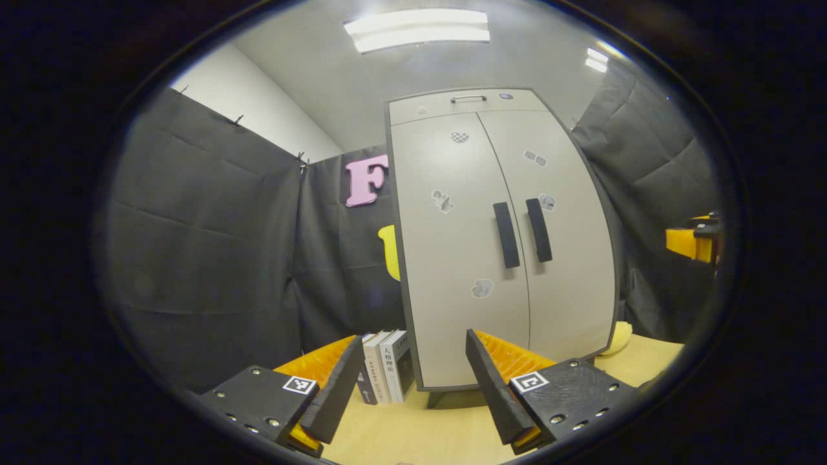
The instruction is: Open the right door of the double-door shoe cabinet with the right hand, and open the left door with the left hand.
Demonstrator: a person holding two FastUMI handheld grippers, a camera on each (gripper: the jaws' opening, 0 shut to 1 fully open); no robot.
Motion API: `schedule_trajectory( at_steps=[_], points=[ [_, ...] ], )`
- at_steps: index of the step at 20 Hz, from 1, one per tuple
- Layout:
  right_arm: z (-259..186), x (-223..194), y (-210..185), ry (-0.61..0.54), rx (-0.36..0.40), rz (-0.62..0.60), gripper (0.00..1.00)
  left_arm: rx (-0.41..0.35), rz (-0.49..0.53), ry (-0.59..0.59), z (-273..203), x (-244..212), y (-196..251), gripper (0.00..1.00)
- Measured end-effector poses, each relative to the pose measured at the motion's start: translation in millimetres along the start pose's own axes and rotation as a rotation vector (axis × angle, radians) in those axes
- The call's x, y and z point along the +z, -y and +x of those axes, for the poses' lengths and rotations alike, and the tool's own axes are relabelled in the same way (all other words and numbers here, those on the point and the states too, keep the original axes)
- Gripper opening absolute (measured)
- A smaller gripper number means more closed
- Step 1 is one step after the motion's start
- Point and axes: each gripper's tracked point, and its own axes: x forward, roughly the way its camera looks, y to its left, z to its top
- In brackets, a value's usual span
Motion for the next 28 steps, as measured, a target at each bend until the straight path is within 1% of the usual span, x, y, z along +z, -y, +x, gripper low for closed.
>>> schedule_trajectory(
  at_steps=[9,14,20,26,28],
  points=[
    [61,26,-35,0.012,0.082,0.045,0.98,0.108,0.019,-0.031,-14,-12,-47,0.93],
    [91,32,-59,0.006,0.127,0.054,0.98,0.176,0.023,-0.058,-27,-22,-73,0.93],
    [126,42,-88,0.001,0.165,0.067,0.96,0.246,0.027,-0.080,-42,-29,-98,0.93],
    [157,52,-120,-0.004,0.208,0.066,0.97,0.300,0.025,-0.097,-55,-34,-120,0.94],
    [168,53,-126,-0.009,0.202,0.056,0.97,0.312,0.021,-0.103,-58,-36,-125,0.94]
  ],
)
